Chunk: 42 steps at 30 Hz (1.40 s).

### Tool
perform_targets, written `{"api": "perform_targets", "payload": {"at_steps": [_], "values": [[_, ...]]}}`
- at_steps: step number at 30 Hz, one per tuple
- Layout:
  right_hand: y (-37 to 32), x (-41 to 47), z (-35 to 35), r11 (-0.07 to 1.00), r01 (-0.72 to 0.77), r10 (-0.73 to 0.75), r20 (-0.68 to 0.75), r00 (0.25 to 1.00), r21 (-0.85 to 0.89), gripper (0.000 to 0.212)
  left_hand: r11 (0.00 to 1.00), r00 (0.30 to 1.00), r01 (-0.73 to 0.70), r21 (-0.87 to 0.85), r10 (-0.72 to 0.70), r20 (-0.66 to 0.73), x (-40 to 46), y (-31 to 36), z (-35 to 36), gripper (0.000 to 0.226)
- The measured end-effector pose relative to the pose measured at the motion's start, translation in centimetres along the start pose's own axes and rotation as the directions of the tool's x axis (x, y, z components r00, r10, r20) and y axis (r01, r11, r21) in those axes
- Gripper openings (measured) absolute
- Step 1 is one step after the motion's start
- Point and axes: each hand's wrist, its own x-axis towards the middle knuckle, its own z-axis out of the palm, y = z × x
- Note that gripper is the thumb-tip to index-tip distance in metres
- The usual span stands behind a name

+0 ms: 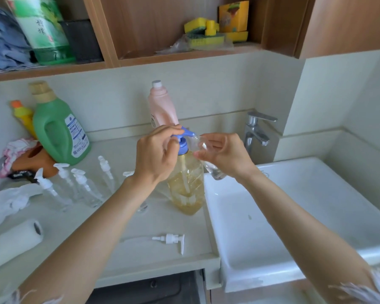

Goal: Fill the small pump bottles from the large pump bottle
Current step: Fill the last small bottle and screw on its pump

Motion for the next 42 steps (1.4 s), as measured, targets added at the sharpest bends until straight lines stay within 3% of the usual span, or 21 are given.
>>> {"api": "perform_targets", "payload": {"at_steps": [5,16,28,36,42], "values": [[-0.3,0.1,0.1,1.0,0.003,-0.004,-0.02,1.0,-0.008,0.038,0.999,1.0,0.007,0.036,-0.007,0.009,1.5,0.7,-0.3,0.051],[0.7,-0.2,0.5,0.997,-0.036,0.034,-0.04,0.999,-0.069,0.051,0.986,0.988,-0.15,0.069,0.153,-0.031,-0.7,-1.0,1.6,0.031],[-0.9,-0.5,0.4,0.999,-0.03,0.028,-0.05,0.998,-0.03,0.055,0.991,0.991,-0.124,0.055,0.121,0.056,1.6,-0.2,-0.6,0.045],[-0.1,-0.6,1.1,0.997,-0.06,0.063,-0.091,0.994,0.041,0.052,0.993,0.996,-0.084,-0.08,0.082,-0.027,0.6,-1.0,0.6,0.041],[0.6,-1.0,1.5,0.998,-0.057,0.058,-0.072,0.996,0.012,0.043,0.994,0.996,-0.081,-0.069,0.078,-0.045,-0.5,-1.2,1.5,0.034]]}}
